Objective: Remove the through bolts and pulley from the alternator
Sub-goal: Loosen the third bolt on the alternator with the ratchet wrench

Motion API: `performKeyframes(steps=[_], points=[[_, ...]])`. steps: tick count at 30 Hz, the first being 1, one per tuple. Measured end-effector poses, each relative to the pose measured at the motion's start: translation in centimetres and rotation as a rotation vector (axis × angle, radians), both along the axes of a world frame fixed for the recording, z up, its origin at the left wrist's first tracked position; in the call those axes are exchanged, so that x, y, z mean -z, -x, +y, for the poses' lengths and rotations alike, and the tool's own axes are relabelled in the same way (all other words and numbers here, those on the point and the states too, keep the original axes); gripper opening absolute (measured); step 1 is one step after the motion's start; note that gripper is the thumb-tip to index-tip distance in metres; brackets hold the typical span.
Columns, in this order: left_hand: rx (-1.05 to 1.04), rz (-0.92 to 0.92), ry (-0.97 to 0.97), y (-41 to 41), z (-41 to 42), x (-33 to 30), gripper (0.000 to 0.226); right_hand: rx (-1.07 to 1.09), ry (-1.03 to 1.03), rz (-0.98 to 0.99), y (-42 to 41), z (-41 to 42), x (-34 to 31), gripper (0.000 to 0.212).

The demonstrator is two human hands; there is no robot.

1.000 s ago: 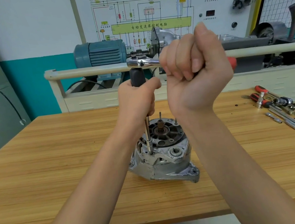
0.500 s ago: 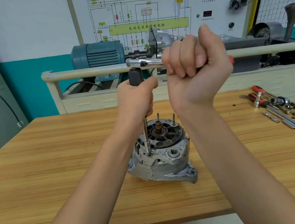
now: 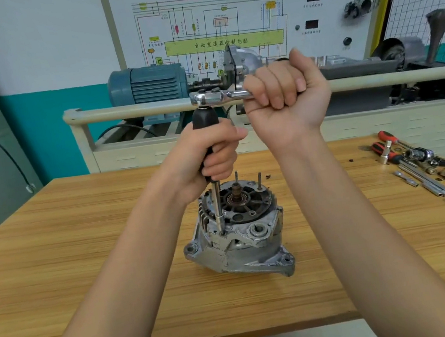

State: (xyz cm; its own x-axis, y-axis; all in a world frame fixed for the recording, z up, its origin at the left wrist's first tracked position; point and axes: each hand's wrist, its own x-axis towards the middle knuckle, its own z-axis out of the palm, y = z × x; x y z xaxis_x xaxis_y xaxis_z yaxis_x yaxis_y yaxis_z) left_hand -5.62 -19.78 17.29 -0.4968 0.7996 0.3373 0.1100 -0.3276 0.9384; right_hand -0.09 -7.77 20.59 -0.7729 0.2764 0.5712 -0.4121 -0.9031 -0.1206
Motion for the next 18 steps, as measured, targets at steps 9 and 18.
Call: performKeyframes(steps=[9, 18], points=[[-0.570, -0.058, -0.069, -1.1, 1.9, 0.4, 0.044, 0.588, -0.300, 0.241, -1.2, -3.5, 0.8, 0.044], [-0.217, -0.022, -0.042, -0.3, 0.2, 0.2, 0.041, 0.367, -0.283, 0.143, -1.3, -1.7, 0.0, 0.057]])
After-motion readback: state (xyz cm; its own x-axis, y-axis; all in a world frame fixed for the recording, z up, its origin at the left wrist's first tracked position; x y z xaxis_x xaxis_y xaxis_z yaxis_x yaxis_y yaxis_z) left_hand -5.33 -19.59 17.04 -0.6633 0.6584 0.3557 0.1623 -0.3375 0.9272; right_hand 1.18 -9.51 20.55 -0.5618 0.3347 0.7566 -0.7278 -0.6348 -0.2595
